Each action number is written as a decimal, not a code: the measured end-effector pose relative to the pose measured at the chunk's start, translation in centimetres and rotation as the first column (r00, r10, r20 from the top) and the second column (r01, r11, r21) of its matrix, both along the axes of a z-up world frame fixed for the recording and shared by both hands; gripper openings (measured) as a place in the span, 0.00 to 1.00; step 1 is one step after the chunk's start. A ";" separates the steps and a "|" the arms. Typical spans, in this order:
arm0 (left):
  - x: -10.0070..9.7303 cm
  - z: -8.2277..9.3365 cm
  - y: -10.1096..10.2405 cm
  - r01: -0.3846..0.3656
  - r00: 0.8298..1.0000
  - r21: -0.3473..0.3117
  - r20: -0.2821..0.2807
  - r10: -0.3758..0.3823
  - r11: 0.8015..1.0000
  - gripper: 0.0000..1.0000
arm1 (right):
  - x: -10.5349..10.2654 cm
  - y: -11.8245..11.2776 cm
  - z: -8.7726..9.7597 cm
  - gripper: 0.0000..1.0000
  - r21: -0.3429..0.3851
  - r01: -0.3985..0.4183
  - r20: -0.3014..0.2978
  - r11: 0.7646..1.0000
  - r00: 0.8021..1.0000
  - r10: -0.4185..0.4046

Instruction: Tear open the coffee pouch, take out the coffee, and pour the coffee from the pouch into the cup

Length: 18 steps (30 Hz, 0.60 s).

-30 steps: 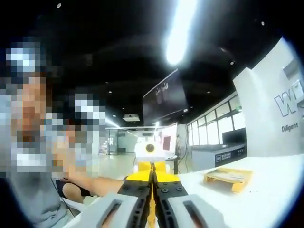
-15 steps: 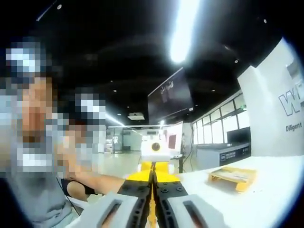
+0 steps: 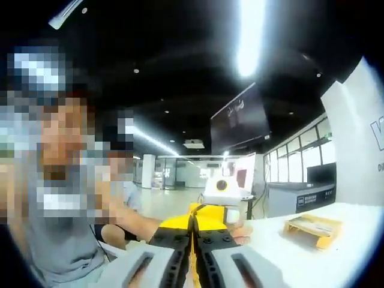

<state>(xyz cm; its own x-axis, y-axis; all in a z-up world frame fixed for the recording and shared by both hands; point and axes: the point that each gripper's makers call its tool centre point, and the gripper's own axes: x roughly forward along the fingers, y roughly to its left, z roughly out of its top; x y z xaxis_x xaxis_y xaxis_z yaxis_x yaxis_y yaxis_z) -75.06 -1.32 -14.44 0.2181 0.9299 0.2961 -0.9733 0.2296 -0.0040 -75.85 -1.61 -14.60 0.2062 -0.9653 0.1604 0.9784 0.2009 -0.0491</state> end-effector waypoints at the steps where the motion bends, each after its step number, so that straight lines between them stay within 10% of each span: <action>1: 0.2 0.0 0.0 0.007 1.000 0.001 0.002 -0.007 1.000 0.04 | 0.2 0.0 0.0 0.02 0.001 -0.003 -0.001 1.000 1.000 0.003; 18: -0.7 -0.4 0.3 -0.060 0.997 -0.039 -0.041 0.059 0.997 0.04 | -0.9 0.2 -0.4 0.02 0.018 0.029 0.015 0.999 0.999 -0.030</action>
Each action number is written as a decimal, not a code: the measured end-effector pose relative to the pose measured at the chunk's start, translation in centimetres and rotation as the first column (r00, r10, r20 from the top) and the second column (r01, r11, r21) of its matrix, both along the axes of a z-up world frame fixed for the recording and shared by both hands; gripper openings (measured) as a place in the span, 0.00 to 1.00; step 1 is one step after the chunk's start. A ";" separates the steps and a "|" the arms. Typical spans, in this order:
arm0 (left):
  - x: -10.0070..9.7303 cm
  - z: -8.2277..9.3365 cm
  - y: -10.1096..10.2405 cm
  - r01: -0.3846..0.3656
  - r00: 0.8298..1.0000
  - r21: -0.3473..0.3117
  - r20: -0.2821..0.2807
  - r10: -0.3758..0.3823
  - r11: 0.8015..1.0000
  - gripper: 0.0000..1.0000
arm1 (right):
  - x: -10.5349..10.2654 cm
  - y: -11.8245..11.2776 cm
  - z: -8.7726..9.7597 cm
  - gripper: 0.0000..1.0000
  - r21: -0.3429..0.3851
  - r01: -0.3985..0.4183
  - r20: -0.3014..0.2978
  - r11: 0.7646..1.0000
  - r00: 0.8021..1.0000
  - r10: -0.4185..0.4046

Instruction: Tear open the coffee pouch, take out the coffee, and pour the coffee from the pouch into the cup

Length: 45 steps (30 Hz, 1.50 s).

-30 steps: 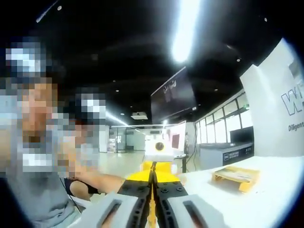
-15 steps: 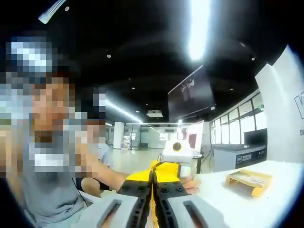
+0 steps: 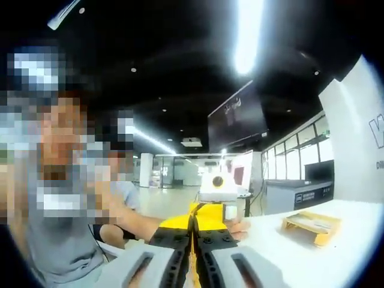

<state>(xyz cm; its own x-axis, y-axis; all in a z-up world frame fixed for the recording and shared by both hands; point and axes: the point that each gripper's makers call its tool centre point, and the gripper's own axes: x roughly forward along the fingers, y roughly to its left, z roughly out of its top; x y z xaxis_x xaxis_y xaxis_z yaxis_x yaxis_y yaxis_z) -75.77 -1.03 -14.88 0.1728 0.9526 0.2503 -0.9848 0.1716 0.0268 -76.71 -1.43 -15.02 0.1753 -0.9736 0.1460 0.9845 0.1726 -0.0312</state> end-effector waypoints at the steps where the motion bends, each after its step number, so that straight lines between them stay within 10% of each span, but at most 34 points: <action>1: -0.1 0.0 0.0 -0.003 1.000 -0.001 -0.002 0.003 1.000 0.04 | -0.1 0.0 -0.1 0.02 0.003 0.005 0.001 1.000 1.000 -0.005; 45: -3.3 -0.3 -0.1 -0.208 0.976 -0.045 -0.072 0.205 0.977 0.03 | -2.6 0.4 -0.1 0.04 -0.004 0.144 -0.040 0.990 0.989 -0.144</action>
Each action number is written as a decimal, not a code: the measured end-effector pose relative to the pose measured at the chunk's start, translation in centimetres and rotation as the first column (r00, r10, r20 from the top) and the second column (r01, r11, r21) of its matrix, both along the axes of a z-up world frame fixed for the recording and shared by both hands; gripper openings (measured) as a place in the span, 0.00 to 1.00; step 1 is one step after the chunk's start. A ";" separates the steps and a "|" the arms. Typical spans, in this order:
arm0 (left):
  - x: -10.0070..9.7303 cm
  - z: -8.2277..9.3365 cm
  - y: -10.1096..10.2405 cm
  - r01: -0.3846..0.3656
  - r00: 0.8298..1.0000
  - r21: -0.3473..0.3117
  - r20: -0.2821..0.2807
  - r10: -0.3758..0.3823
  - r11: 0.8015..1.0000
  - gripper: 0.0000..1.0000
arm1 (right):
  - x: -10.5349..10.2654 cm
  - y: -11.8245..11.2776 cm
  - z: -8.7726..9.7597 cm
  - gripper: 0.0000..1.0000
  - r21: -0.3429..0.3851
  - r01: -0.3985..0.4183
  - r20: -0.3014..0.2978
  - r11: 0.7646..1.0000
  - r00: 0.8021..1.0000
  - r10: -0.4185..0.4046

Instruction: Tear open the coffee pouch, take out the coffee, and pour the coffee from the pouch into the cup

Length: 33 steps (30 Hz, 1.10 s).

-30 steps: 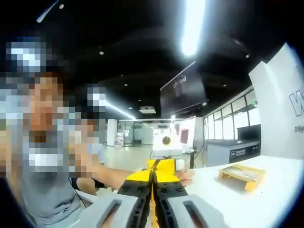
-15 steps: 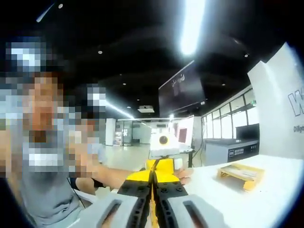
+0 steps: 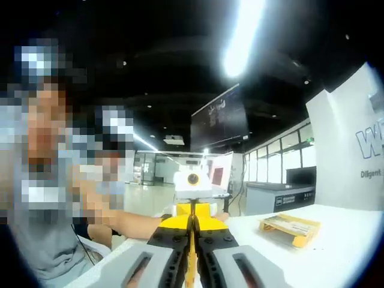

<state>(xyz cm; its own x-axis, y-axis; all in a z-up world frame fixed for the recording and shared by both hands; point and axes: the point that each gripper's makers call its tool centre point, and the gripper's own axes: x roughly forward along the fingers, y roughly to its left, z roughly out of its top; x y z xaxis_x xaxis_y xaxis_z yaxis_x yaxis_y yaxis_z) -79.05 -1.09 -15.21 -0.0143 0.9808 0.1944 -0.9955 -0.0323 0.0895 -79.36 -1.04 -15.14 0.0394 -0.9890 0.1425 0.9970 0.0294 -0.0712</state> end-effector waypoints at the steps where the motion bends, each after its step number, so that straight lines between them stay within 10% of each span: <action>1: -0.1 0.0 0.0 -0.005 1.000 0.001 -0.003 0.005 1.000 0.03 | 0.0 0.0 0.0 0.04 -0.002 0.000 0.001 1.000 1.000 0.000; 33: -0.8 -0.8 0.6 -0.048 0.999 -0.048 -0.026 0.047 0.998 0.04 | -0.7 0.3 -1.2 0.02 0.088 0.055 0.012 0.995 0.998 -0.056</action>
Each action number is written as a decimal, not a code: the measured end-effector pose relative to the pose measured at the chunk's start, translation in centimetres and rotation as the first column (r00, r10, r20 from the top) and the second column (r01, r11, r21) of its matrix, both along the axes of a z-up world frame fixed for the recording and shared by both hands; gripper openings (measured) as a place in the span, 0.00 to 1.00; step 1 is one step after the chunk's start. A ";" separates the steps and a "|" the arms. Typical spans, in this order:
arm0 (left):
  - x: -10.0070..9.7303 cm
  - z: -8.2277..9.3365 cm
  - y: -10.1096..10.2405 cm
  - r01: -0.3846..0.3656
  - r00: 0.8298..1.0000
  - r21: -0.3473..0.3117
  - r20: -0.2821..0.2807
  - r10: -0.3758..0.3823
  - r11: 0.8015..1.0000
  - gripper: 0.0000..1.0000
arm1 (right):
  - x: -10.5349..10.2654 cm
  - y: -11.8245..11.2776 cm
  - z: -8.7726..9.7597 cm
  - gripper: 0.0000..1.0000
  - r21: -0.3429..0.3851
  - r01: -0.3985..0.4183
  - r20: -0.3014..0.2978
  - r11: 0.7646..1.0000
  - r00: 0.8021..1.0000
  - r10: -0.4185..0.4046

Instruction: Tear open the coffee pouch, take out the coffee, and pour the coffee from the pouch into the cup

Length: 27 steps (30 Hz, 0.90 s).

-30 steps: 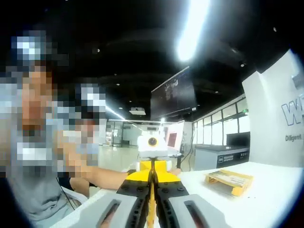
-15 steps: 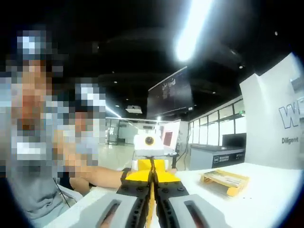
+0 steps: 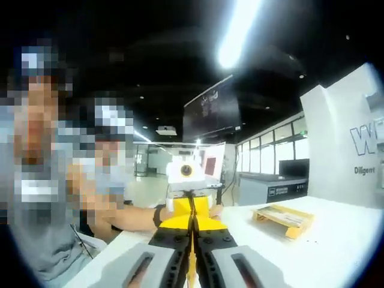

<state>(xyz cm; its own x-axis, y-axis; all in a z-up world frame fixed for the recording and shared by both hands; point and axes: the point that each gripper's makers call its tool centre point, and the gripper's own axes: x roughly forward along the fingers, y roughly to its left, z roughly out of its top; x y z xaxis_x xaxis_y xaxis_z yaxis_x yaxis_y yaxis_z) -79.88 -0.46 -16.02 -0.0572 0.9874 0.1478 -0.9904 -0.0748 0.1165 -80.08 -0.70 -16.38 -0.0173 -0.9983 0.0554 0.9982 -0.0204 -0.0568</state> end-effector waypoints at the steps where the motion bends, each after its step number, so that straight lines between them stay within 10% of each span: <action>1: 0.1 -0.1 0.1 0.002 1.000 -0.015 -0.002 -0.002 1.000 0.04 | 0.0 0.1 -0.1 0.02 0.010 -0.005 0.007 1.000 1.000 0.004; 18: 0.8 -0.8 0.5 -0.018 0.999 -0.223 -0.048 0.008 0.975 0.04 | 0.7 0.4 -0.6 0.01 0.094 -0.020 0.013 0.995 1.000 0.019; 27: 2.6 -0.4 -0.2 -0.013 0.995 -0.409 -0.096 -0.028 0.912 0.04 | 2.4 -0.6 -0.4 0.01 0.092 -0.082 0.020 0.992 0.997 0.081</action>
